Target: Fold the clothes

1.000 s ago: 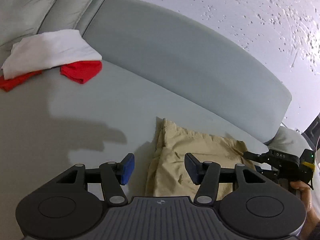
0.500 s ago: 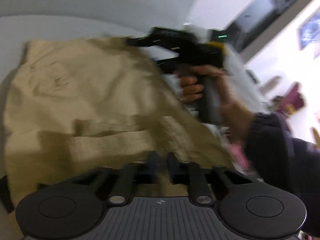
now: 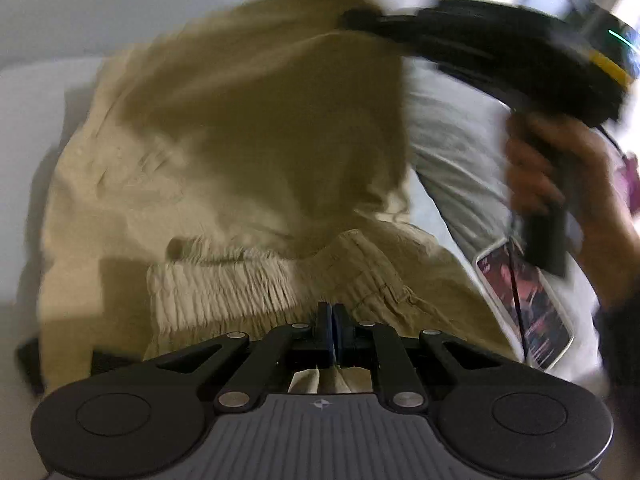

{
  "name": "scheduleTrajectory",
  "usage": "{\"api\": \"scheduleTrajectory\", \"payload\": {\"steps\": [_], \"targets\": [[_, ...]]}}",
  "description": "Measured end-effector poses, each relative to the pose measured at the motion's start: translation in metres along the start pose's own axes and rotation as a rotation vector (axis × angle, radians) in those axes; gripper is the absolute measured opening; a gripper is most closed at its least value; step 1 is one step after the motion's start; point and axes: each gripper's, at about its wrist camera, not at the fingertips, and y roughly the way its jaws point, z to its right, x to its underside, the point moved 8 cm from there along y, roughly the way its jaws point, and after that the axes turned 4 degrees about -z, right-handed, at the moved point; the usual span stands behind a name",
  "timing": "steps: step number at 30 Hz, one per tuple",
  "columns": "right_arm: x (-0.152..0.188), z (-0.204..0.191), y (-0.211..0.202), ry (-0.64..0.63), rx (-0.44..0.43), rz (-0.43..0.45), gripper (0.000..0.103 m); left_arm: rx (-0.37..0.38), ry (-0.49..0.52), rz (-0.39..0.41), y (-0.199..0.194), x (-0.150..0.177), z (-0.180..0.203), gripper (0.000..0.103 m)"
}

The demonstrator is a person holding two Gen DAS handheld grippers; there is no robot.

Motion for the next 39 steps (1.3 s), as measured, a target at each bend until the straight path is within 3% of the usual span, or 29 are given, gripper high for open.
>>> {"api": "scheduleTrajectory", "payload": {"steps": [1,2,5,10,15,17,20,23,26,28,29,31,36,38,39], "targets": [[-0.001,-0.017,-0.017,-0.042,-0.011,0.02,0.003,0.001,-0.043,0.024,-0.016,0.003,0.002,0.01],[0.002,-0.032,-0.033,-0.082,-0.021,0.035,0.003,-0.007,-0.069,0.056,-0.034,0.009,0.003,0.02],[0.017,-0.075,-0.085,-0.23,-0.043,0.066,0.003,-0.023,-0.168,0.172,-0.093,0.037,0.001,0.034],[0.073,-0.123,-0.164,-0.464,-0.043,0.037,0.002,0.014,-0.411,0.335,-0.174,0.106,-0.029,0.036],[0.156,-0.129,-0.202,-0.625,-0.007,-0.105,0.003,0.027,-0.499,0.47,-0.217,0.148,-0.046,0.036],[0.184,-0.124,-0.205,-0.694,0.028,-0.154,0.003,0.048,-0.477,0.487,-0.212,0.142,-0.038,0.036],[0.208,-0.118,-0.204,-0.762,0.078,-0.184,0.003,0.006,-0.345,0.468,-0.191,0.111,-0.02,0.035],[0.213,-0.11,-0.2,-0.771,0.122,-0.19,0.003,-0.126,-0.169,0.432,-0.152,0.086,-0.014,0.029],[0.216,-0.111,-0.201,-0.816,0.164,-0.191,0.003,-0.204,-0.021,0.297,-0.103,0.075,-0.008,0.014],[0.216,-0.113,-0.202,-0.834,0.198,-0.213,0.013,-0.221,0.033,0.18,-0.078,0.087,-0.006,0.009],[0.215,-0.114,-0.203,-0.835,0.215,-0.222,0.019,-0.229,0.059,0.17,-0.074,0.093,-0.003,0.009],[0.21,-0.112,-0.219,-0.766,0.243,-0.215,0.05,-0.238,0.111,0.189,-0.073,0.105,0.004,0.009],[0.166,-0.111,-0.263,-0.396,0.239,-0.044,0.059,-0.192,0.056,0.226,-0.078,0.112,0.0,0.009],[0.153,-0.114,-0.254,-0.276,0.214,-0.045,0.057,-0.19,0.055,0.237,-0.081,0.116,-0.001,0.009],[0.147,-0.116,-0.248,-0.224,0.202,-0.048,0.052,-0.193,0.063,0.241,-0.081,0.115,-0.001,0.009]]}}
